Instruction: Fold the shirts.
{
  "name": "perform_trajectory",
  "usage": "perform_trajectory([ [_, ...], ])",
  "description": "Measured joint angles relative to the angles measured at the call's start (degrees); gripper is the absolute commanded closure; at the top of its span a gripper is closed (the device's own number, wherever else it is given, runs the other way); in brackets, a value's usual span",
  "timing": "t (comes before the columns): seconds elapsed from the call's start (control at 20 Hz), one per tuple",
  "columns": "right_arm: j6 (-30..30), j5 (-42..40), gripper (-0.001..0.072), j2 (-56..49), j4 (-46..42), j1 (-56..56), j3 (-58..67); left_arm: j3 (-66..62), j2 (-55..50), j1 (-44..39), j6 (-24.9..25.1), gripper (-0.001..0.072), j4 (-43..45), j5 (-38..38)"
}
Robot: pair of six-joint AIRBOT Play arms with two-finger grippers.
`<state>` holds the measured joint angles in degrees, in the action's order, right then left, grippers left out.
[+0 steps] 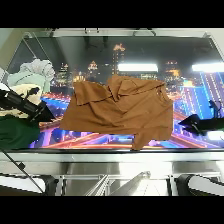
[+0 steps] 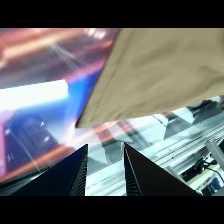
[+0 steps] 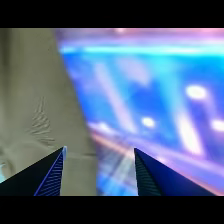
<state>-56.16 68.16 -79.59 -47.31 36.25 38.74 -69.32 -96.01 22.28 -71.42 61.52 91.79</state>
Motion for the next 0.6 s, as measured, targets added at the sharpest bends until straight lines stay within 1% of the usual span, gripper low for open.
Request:
perform_trajectory([
  [0.1, 0.8, -1.6, 0.0214, -1.3, 3.3, -3.4, -2.0, 2.2, 0.2, 0.0, 0.0, 0.0464, 0.6, -1.6],
  [0.25, 1.4, -5.0, 0.0489, -3.3, 7.3, -9.8, -3.2, 4.9, 0.3, -0.6, 0.4, 0.0464, 0.5, -4.4],
  [0.3, 1.7, -6.4, 0.0648, -3.7, 8.1, -11.8, -3.2, 5.8, 0.3, -1.0, 0.9, 0.0464, -0.1, -5.5],
  [0.35, 1.7, -7.2, 0.0688, -4.0, 8.4, -13.3, -2.9, 6.7, 0.3, -1.4, 1.5, 0.0464, -0.8, -6.6],
  [0.45, 1.8, -7.7, 0.0688, -4.4, 9.0, -15.3, -1.8, 8.2, 0.3, -2.8, 2.4, 0.0464, -1.8, -8.9],
  [0.6, 1.9, -7.3, 0.0688, -4.7, 9.6, -16.4, 0.0, 9.5, 0.4, -4.9, 3.5, 0.0464, -2.4, -10.0],
])
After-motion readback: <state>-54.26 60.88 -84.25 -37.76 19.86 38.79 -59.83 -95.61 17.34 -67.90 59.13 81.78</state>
